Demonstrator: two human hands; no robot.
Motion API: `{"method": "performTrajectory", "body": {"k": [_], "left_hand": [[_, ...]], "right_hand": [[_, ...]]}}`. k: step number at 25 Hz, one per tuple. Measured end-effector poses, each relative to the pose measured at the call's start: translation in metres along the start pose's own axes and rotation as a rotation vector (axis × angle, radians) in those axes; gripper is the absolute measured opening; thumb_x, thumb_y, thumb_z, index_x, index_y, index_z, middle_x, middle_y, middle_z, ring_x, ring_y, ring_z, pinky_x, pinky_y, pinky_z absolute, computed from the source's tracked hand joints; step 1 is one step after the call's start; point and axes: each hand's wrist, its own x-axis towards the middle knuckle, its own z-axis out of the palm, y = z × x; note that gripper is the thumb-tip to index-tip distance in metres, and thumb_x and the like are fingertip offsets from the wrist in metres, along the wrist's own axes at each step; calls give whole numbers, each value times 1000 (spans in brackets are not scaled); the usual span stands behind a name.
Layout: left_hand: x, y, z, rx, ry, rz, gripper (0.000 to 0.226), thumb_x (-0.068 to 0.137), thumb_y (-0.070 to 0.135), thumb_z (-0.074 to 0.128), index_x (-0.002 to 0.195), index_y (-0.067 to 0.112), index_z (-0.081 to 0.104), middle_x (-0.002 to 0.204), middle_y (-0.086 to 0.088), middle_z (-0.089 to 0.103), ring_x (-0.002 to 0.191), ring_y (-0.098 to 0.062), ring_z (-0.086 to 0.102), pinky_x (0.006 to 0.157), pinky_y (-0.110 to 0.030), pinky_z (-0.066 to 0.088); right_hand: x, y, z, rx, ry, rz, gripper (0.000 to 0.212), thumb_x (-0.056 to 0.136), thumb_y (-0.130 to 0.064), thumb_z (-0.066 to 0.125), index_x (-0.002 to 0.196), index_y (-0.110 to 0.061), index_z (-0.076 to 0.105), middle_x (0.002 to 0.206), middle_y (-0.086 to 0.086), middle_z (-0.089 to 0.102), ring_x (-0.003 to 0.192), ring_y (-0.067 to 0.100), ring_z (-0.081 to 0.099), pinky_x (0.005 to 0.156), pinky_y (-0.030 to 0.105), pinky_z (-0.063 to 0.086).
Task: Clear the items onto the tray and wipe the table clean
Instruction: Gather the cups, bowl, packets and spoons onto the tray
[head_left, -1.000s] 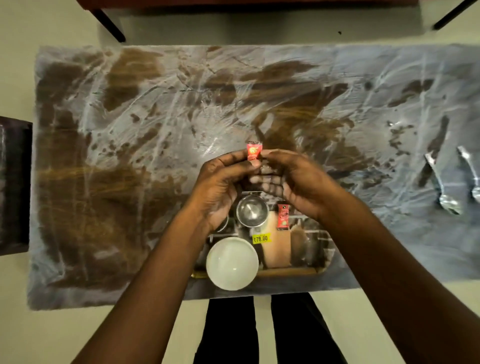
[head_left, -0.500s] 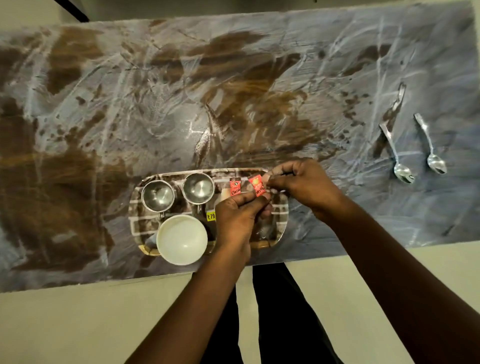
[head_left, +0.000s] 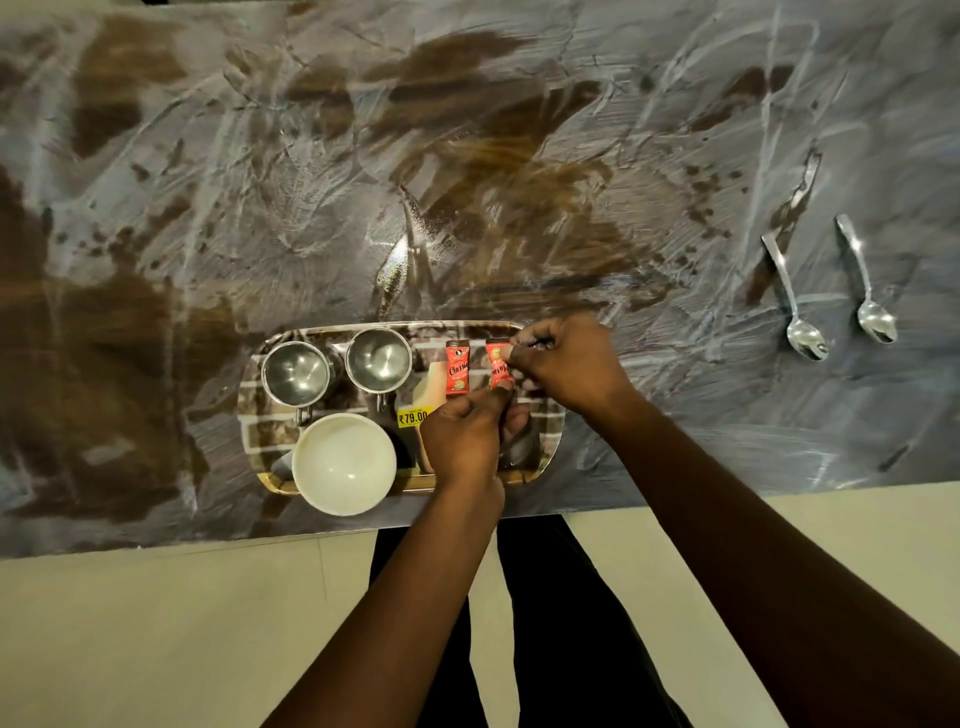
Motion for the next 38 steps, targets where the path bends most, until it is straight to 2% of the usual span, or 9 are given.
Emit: {"method": "performTrajectory", "body": {"k": [3, 8, 16, 20, 23, 26, 29, 32, 38], "left_hand": [[-3, -8, 4, -66, 37, -66, 11, 96, 1, 74, 95, -10, 76, 76, -16, 75, 57, -19, 72, 60, -26, 65], [0, -10, 6, -71, 68, -93, 18, 96, 2, 74, 105, -13, 74, 89, -23, 76, 61, -23, 72, 62, -28, 65], [2, -10, 5, -19, 105, -46, 15, 94, 4, 77, 99, -10, 77, 88, -24, 76, 67, -26, 73, 62, -29, 67], [-5, -19, -1, 40, 221, 25, 16, 87, 5, 84, 73, 0, 76, 65, -12, 76, 54, -21, 70, 58, -31, 65], [-17, -24, 1, 112, 286, 150, 16, 84, 11, 86, 75, 5, 74, 63, -5, 72, 50, -16, 63, 58, -31, 57], [-27, -18, 35, 148, 155, 224, 16, 87, 10, 82, 76, 12, 71, 58, 0, 69, 44, -11, 58, 49, -24, 50], [-31, -14, 101, 250, -91, 261, 10, 92, 3, 76, 90, 11, 70, 81, -11, 70, 69, -22, 63, 65, -34, 55], [-29, -20, 166, 360, -253, 270, 10, 95, 1, 73, 99, 10, 70, 96, -13, 69, 87, -25, 63, 84, -42, 58], [-29, -40, 246, 502, -373, 260, 6, 94, 5, 73, 99, 8, 74, 88, -9, 72, 76, -20, 63, 82, -44, 62]], "right_hand": [[-2, 2, 7, -186, 66, -120, 5, 95, -12, 78, 93, -11, 83, 78, 0, 78, 58, 10, 71, 58, 17, 57], [-3, 8, 11, -231, 145, -128, 4, 94, -11, 78, 90, -10, 80, 80, 8, 77, 69, 21, 76, 68, 39, 67], [-9, 13, 16, -217, 212, -140, 8, 96, -16, 78, 101, -11, 79, 92, 5, 79, 80, 17, 75, 77, 36, 66], [-20, 22, 2, -116, 228, -139, 9, 96, -24, 79, 95, -15, 77, 84, -2, 77, 64, 1, 71, 56, 20, 58], [-32, 46, -32, 19, 310, -91, 18, 95, -34, 80, 88, -18, 76, 78, -4, 77, 67, 8, 76, 65, 27, 62], [-40, 81, -84, 424, 452, 107, 22, 95, -28, 82, 89, -8, 74, 75, 9, 79, 71, 31, 81, 69, 45, 68], [-45, 119, -138, 718, 637, 183, 20, 95, -15, 82, 88, -1, 70, 64, 8, 74, 55, 23, 73, 55, 32, 60], [-42, 148, -174, 886, 768, 237, 29, 89, -18, 88, 99, -2, 65, 65, 10, 70, 51, 20, 69, 53, 30, 59], [-10, 176, -200, 975, 739, 313, 24, 90, -14, 86, 97, -3, 66, 86, 19, 79, 70, 28, 81, 64, 33, 65]]}}
